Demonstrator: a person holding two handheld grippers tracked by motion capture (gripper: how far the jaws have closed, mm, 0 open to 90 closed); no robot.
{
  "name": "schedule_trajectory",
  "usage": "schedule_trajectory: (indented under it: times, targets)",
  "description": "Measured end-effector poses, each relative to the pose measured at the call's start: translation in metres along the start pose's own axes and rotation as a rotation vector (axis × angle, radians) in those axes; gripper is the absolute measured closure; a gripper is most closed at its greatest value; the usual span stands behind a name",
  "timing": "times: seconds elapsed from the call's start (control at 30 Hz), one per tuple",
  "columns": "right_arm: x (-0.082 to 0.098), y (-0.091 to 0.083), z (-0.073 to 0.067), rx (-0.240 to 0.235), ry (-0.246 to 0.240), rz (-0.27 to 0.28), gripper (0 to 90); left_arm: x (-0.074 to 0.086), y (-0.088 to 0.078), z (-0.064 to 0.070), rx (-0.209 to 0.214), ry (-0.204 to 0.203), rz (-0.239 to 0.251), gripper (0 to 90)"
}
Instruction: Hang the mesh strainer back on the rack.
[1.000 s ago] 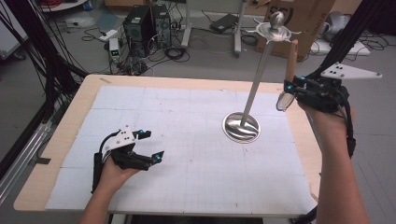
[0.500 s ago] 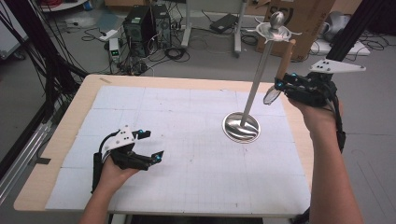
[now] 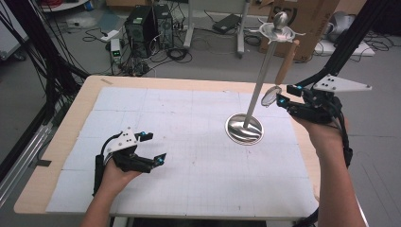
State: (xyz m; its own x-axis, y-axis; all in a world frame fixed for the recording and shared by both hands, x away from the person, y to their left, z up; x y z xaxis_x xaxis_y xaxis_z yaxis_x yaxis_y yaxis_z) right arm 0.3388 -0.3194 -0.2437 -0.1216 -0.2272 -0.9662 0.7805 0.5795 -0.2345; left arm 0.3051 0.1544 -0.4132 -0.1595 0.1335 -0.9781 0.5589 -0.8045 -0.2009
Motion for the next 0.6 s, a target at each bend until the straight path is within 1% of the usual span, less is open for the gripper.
schedule_trajectory:
  times: [0.17,0.37,0.4,0.43,0.53,0.6]
  targets:
    - [0.003,-0.002,-0.010,-0.028,-0.031,0.003,46.2,0.000,0.000,0.000,-0.003,-0.001,-0.001,10.5]
    - [0.006,0.000,-0.021,-0.058,-0.043,0.006,44.6,0.000,0.000,0.000,0.000,0.001,0.000,10.5]
    - [0.007,0.001,-0.023,-0.062,-0.051,0.005,44.4,0.000,0.000,0.000,0.000,-0.003,0.003,10.5]
    - [0.008,0.002,-0.024,-0.068,-0.047,0.006,44.1,0.000,-0.001,0.000,0.000,-0.001,0.004,10.5]
    - [0.010,0.004,-0.028,-0.093,-0.043,0.006,42.0,0.000,-0.001,0.000,0.000,-0.005,0.007,10.5]
    - [0.012,0.005,-0.029,-0.103,-0.054,0.008,41.4,0.000,-0.001,0.000,0.002,-0.006,0.008,10.5]
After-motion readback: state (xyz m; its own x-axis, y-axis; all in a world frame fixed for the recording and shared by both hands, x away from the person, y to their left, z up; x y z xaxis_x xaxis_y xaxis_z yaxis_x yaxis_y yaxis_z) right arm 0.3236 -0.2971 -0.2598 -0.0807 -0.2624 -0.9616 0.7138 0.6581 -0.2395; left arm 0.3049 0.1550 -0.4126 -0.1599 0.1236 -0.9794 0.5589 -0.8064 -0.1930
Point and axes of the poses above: each handheld gripper's, and its own axes: y roughly forward along the jaws, x roughly out of its underside, z roughly to its right, the point moved 2 cm from there along y, roughly forward along the jaws, and after that the axes turned 6 degrees about z, right-handed, at the moved point
